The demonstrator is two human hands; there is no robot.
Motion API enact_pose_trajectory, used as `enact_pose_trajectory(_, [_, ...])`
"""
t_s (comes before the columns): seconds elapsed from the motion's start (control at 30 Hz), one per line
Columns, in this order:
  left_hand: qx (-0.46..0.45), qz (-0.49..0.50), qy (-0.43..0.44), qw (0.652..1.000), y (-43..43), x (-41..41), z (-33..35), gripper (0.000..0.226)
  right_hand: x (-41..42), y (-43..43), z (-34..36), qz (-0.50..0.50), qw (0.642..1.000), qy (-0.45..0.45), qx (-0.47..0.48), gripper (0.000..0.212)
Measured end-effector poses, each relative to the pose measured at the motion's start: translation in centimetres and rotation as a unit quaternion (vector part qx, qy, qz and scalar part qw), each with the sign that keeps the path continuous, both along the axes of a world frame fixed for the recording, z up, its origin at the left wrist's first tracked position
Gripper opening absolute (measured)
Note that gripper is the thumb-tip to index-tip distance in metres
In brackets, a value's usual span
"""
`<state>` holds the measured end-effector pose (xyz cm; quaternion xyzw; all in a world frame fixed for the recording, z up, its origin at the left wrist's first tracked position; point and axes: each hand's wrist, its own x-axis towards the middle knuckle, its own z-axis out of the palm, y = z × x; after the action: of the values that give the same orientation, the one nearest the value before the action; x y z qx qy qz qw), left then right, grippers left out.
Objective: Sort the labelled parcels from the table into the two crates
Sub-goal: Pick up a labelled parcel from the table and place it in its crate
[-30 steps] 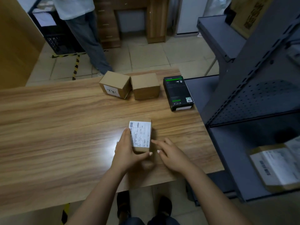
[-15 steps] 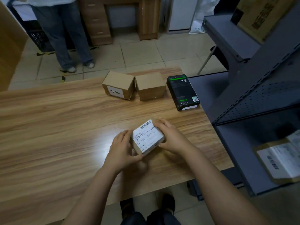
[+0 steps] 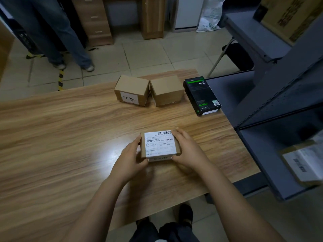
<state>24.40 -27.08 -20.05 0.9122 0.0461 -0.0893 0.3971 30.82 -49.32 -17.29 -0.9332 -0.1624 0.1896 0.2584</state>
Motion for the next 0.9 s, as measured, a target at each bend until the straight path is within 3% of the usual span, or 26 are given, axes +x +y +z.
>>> enact_pose_trajectory(0.13, [0.014,-0.003,0.010,1.000,0.5,0.2,-0.3,0.086,1.6,0.5,0.1,0.067,0.995,-0.005,-0.077,0.114])
enact_pose_trajectory(0.27, [0.040,0.000,0.014,0.999,0.5,-0.1,0.0,0.088,2.2,0.9,0.0,0.048,0.998,0.023,-0.045,0.119])
enact_pose_trajectory(0.37, [0.093,0.004,0.006,0.996,0.7,-0.1,0.8,0.084,2.3,0.6,0.4,0.026,0.999,-0.006,-0.027,0.111])
enact_pose_trajectory(0.53, [0.191,0.010,-0.069,0.979,0.6,1.4,4.8,0.080,3.6,-0.4,3.4,0.021,0.997,-0.074,-0.015,0.102])
enact_pose_trajectory(0.73, [0.274,0.018,-0.210,0.938,-1.4,4.4,13.1,0.075,6.2,-2.0,12.1,0.033,0.977,-0.212,0.006,0.098])
enact_pose_trajectory(0.9, [0.360,0.021,-0.338,0.869,-3.5,6.2,21.3,0.076,6.9,-3.9,21.0,0.032,0.943,-0.328,0.052,0.097])
